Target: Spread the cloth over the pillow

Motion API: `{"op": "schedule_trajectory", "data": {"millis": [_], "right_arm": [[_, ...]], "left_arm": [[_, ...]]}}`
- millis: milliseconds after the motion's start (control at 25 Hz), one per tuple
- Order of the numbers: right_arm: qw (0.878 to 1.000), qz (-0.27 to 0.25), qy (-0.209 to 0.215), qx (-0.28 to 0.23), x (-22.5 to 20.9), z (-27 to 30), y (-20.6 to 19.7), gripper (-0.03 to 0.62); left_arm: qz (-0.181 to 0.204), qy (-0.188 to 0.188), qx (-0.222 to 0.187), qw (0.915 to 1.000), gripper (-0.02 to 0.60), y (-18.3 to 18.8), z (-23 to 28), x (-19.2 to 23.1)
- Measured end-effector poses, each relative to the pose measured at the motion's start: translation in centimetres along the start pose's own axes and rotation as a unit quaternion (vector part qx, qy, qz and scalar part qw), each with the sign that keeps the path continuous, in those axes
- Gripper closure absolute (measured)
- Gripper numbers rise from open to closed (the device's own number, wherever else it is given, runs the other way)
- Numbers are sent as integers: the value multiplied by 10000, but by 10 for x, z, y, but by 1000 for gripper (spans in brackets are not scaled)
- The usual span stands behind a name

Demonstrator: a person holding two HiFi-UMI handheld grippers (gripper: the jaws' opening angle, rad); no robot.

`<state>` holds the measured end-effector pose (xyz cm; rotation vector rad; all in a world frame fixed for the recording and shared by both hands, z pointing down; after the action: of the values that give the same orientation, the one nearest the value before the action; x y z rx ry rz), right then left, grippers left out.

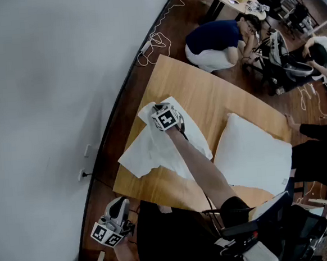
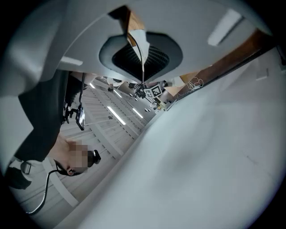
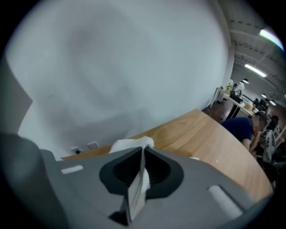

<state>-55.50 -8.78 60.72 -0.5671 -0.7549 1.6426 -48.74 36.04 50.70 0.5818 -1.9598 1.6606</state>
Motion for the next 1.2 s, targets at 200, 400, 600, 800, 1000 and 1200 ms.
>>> {"op": "schedule_trajectory", "data": {"millis": [200, 400, 600, 800, 1000, 1200], "right_arm": [[9951, 523, 711, -441, 76, -92, -27, 574], [9872, 1199, 359, -985, 77, -193, -85, 574], [9860, 1306, 125, -1025, 84, -215, -139, 572], [9871, 1286, -151, -936, 64, -248, -173, 563], [9803, 1693, 52, -1012, 32, -259, -172, 520], [9746, 1992, 410, -942, 41, -249, -175, 577]], "left_arm": [[300, -330, 492, 9978, 573, 35, 51, -33], [2666, -3897, -67, 8815, 374, 129, 275, -218], [3402, -4845, -662, 8032, 362, 227, 401, -421], [3055, -4269, -769, 8477, 372, 194, 372, -340], [1670, -2735, 559, 9456, 379, 59, 341, -151], [1982, -3438, 835, 9141, 379, 59, 380, -207]]}}
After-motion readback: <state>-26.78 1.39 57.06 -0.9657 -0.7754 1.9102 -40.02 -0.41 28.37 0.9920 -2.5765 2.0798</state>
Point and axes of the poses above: the fingertips, and each gripper's own axes: z forward along the fingers, x to its left, y out of its top, the point moved 7 cm from there along -z, backward along the fingers, and after that the axes turned 6 degrees about -x, right-handed, at the moved point
